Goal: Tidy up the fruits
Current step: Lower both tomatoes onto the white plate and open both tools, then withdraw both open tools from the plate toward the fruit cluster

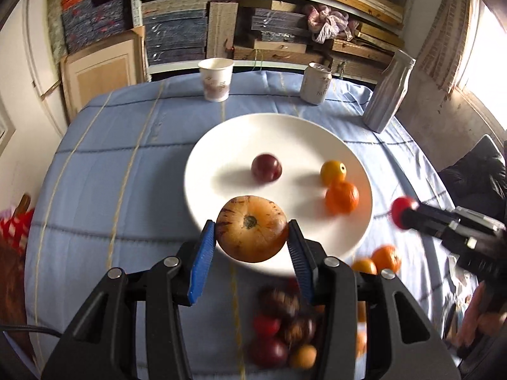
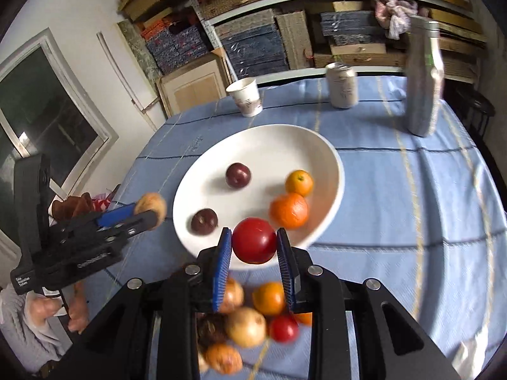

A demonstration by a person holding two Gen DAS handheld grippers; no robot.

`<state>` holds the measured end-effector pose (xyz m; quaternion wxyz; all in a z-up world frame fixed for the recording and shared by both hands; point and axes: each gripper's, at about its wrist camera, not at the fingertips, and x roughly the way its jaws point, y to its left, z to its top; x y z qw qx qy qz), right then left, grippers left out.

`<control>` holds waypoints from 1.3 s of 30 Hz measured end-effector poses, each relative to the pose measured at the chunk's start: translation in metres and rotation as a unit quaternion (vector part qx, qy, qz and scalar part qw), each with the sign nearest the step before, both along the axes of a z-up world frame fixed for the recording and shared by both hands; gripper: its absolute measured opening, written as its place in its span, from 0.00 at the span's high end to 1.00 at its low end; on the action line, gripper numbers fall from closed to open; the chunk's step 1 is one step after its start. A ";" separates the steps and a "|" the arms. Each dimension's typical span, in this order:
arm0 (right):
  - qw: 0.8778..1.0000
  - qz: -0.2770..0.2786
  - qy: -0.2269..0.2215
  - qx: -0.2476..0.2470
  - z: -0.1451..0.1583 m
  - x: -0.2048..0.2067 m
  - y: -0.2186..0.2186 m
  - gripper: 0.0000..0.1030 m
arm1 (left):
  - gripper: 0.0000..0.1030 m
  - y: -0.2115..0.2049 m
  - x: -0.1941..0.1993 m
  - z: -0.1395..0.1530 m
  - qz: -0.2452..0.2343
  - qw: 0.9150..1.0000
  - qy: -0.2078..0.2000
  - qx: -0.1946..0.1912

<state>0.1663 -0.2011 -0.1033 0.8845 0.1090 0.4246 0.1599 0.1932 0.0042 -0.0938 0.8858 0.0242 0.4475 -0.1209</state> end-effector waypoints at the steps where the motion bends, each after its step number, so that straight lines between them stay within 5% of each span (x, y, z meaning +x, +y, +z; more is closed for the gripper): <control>1: 1.000 0.006 0.003 -0.002 -0.004 0.007 0.006 0.72 | 0.56 -0.003 0.011 -0.004 0.000 1.000 0.003 0.004; 15: 0.997 0.048 0.047 -0.042 -0.054 0.057 0.054 0.71 | 0.56 0.008 0.083 -0.062 0.029 0.998 0.057 0.002; 21: 0.998 0.043 0.034 -0.034 -0.041 0.051 0.051 0.54 | 0.43 0.012 0.078 -0.056 0.037 0.998 0.049 0.000; 24: 0.999 0.032 -0.015 -0.027 0.001 0.033 0.039 0.53 | 0.36 0.018 0.065 -0.033 0.043 0.999 0.023 -0.003; 30: 0.994 -0.006 -0.098 -0.049 0.054 -0.037 0.009 0.27 | 0.23 0.046 0.005 0.010 0.058 0.998 -0.023 -0.001; 34: 0.996 -0.039 -0.067 -0.050 0.027 -0.094 -0.009 0.24 | 0.23 0.050 -0.049 -0.009 0.055 0.998 -0.005 0.032; 39: 0.998 -0.036 0.034 -0.037 -0.022 -0.141 -0.012 0.24 | 0.23 0.040 -0.096 -0.044 0.036 0.998 0.041 0.037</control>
